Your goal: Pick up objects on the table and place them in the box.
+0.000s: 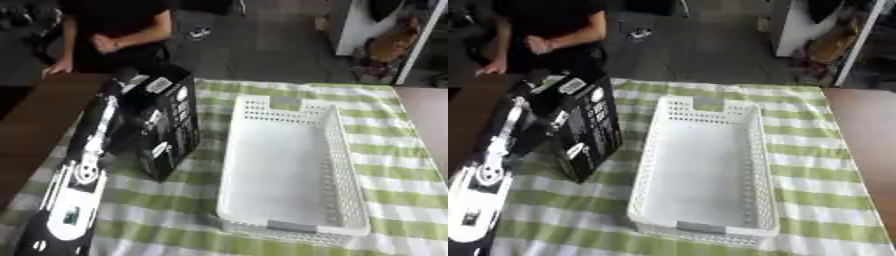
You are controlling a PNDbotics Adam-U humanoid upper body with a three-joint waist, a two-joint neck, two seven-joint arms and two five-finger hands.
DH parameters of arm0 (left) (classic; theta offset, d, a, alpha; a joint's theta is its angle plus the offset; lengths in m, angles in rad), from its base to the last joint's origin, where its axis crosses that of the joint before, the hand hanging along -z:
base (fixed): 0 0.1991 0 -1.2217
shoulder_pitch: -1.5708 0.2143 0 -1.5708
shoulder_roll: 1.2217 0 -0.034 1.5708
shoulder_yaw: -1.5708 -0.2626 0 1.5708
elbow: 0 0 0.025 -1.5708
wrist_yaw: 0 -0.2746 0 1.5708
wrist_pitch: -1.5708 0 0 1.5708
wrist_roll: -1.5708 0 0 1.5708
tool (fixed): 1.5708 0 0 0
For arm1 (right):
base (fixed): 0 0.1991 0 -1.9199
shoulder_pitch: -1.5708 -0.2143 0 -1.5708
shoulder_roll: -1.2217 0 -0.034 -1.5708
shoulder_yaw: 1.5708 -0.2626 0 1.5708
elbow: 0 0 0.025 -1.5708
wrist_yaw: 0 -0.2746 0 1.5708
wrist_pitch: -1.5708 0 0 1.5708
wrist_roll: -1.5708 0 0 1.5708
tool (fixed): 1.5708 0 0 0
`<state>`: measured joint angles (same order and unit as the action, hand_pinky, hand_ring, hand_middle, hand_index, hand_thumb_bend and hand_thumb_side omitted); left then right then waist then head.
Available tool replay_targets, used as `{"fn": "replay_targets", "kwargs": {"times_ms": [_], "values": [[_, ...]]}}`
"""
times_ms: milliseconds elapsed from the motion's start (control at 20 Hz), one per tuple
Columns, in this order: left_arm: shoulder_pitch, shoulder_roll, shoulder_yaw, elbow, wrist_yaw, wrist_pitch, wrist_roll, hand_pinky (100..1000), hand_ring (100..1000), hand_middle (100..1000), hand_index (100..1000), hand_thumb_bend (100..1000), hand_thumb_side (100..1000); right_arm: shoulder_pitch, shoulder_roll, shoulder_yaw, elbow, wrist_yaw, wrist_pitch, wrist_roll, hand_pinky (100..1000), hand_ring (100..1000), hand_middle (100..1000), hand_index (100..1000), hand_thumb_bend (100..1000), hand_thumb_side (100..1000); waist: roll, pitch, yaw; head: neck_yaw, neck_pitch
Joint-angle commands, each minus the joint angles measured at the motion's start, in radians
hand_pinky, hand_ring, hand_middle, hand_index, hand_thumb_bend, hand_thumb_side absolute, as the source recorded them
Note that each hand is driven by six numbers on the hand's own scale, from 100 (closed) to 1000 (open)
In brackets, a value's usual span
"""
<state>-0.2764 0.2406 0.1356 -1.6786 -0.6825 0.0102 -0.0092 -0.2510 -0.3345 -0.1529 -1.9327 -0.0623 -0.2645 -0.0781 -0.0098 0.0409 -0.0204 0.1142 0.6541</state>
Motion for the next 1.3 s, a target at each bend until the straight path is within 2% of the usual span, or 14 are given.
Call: {"fn": "replay_targets", "kwargs": {"times_ms": [50,750,1300], "values": [[-0.024,0.015,-0.005,-0.006,-0.011,-0.002,-0.006,888,945,993,976,822,820,-0.003,-0.012,-0.003,-0.006,-0.004,-0.001,0.005,758,813,853,968,100,740,-0.001,-0.008,-0.001,0.007,-0.007],[-0.035,0.016,-0.013,0.033,-0.037,-0.005,-0.013,887,944,992,977,799,825,-0.002,-0.011,-0.004,-0.006,-0.005,-0.001,0.006,759,813,853,969,100,739,-0.002,-0.007,-0.002,0.008,-0.008],[-0.041,0.018,-0.011,0.043,-0.122,0.0,0.003,890,942,988,980,795,821,-0.002,-0.011,-0.004,-0.006,-0.006,-0.001,0.006,759,813,853,969,100,739,-0.002,-0.007,-0.002,0.007,-0.007]]}}
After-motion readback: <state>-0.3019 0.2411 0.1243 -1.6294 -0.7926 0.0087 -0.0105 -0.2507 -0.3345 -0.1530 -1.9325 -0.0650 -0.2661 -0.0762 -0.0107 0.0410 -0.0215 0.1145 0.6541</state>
